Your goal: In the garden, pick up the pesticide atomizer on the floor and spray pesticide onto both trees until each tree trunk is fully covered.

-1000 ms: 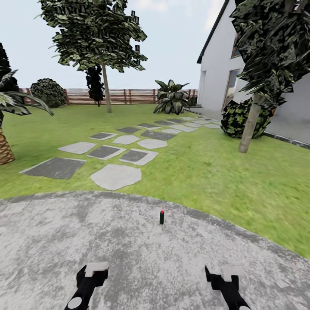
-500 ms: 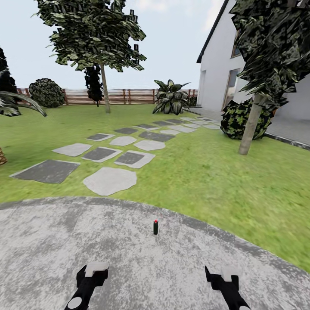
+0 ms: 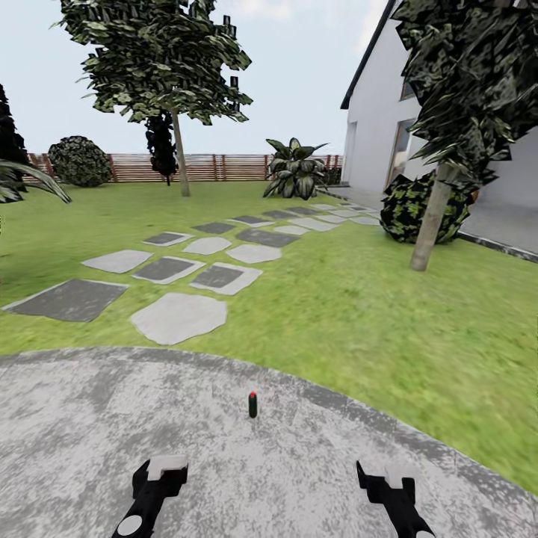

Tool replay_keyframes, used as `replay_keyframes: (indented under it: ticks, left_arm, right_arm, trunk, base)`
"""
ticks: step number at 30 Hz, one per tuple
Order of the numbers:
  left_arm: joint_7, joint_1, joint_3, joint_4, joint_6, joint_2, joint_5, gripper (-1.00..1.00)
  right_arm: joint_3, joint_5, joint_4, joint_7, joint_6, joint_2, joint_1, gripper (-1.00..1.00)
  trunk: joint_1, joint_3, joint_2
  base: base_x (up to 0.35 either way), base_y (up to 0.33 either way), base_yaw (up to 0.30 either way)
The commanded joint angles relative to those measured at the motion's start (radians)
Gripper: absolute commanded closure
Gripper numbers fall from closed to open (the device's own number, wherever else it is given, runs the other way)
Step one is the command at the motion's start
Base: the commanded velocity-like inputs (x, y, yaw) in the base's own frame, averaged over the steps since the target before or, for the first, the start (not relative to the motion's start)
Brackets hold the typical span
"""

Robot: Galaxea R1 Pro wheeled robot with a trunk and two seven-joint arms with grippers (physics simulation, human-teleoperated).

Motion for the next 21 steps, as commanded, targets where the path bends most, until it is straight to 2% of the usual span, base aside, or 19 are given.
replay_keyframes:
  ticks: [1,6,13,21]
  left_arm:
    - [0.0,0.0,0.0,0.0,0.0,0.0,0.0,-1.0]
    - [0.0,0.0,0.0,0.0,0.0,-0.001,0.0,-1.0]
    - [0.0,0.0,0.001,0.0,-0.002,0.0,0.0,-1.0]
    - [0.0,0.0,0.0,0.0,-0.004,-0.005,0.001,-1.0]
  right_arm:
    - [0.0,0.0,0.0,0.0,0.0,0.0,0.0,-1.0]
    - [0.0,0.0,0.0,0.0,0.0,0.0,0.0,-1.0]
    - [0.001,0.0,0.0,0.0,0.001,0.001,0.0,-1.0]
    - [-0.001,-0.001,-0.001,0.0,0.0,0.001,0.0,-1.0]
  trunk:
    - [0.0,0.0,0.0]
    - [0.0,0.0,0.0]
    - [0.0,0.0,0.0]
    - [0.0,0.0,0.0]
  base:
    - [0.109,-0.263,0.073]
    - [0.114,-0.263,0.189]
    - [0.135,-0.257,0.04]
    - [0.029,-0.034,0.001]
